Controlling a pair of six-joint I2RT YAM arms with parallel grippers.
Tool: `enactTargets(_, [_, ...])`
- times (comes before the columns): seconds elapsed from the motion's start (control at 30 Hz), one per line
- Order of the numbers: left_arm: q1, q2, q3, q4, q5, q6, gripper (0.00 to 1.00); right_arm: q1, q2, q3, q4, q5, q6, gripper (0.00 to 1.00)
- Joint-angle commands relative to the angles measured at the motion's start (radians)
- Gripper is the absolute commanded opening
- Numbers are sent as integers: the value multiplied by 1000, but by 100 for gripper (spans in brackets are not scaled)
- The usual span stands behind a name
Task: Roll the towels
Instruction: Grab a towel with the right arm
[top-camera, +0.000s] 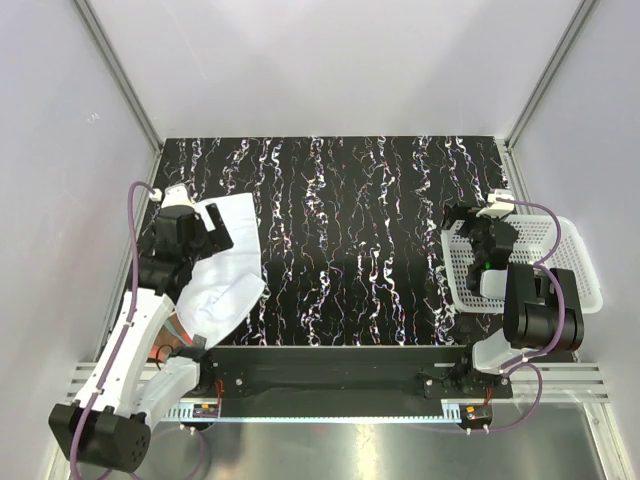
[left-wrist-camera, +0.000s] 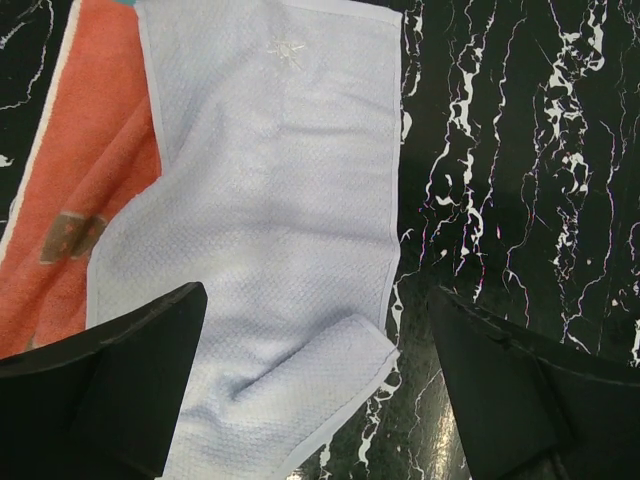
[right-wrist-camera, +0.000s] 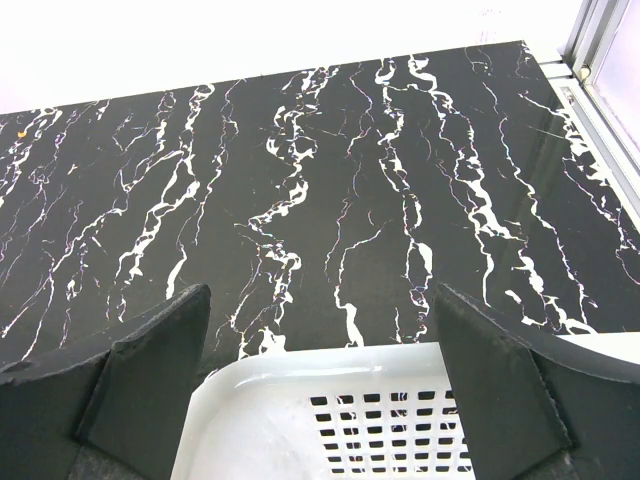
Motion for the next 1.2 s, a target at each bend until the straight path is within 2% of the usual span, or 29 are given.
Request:
enactTargets(0.0, [-51,-37,19,-28,-118,-19,99,3,9,-19,-78,3,11,100])
enactTargets(0.2, [-57,-144,45,-164,-103,-22,99,3,9,-19,-78,3,12,100])
enactTargets(0.33, [-60,-207,51,-287,-169,-105,99,3,10,-19,-78,3,11,100])
enactTargets(0.57, [-75,-156,56,-294,-163,-107,99,26,-6,-7,-101,58,6,100])
enactTargets(0.6, [-75,-143,54,-286,-152,-104,99,26,-32,3,-136,61,8,100])
enactTargets(0.63, [-77,-126,41,-272,-114,-97,99,26,-70,16,-273,63,5,100])
enactTargets(0.67, [-77,-117,34,-249,-91,-82,99,30,-155,102,-399,77,-16,100])
enactTargets(0.73, [-77,-84,34,-237,-27,-61,99,30,-222,215,-631,71,6,100])
enactTargets(0.77, [-78,-74,42,-241,-17,-54,99,32,-280,306,-806,-1,8,100])
enactTargets(0.87, [-78,-79,27,-211,7,-35,99,85,-419,441,-1039,-8,41,100])
enactTargets(0.93, [-77,-86,14,-197,22,-30,99,231,-480,487,-1156,18,57,100])
enactTargets(0.97, [-77,-85,14,-197,24,-28,99,303,-513,565,-1208,70,61,100])
enactTargets(1.0, [-77,-82,16,-199,23,-30,99,443,-523,604,-1257,112,72,100])
enactTargets(1.03, [-77,-80,16,-199,23,-30,99,513,-529,636,-1324,132,115,100])
enactTargets(1.1, [-77,-76,13,-192,29,-28,99,544,-534,635,-1308,-25,172,100])
enactTargets(1.13, [-77,-73,10,-191,39,-28,99,544,-535,609,-1302,-9,351,100])
enactTargets(1.17, [-75,-71,10,-186,45,-25,99,543,-527,528,-1292,27,453,100])
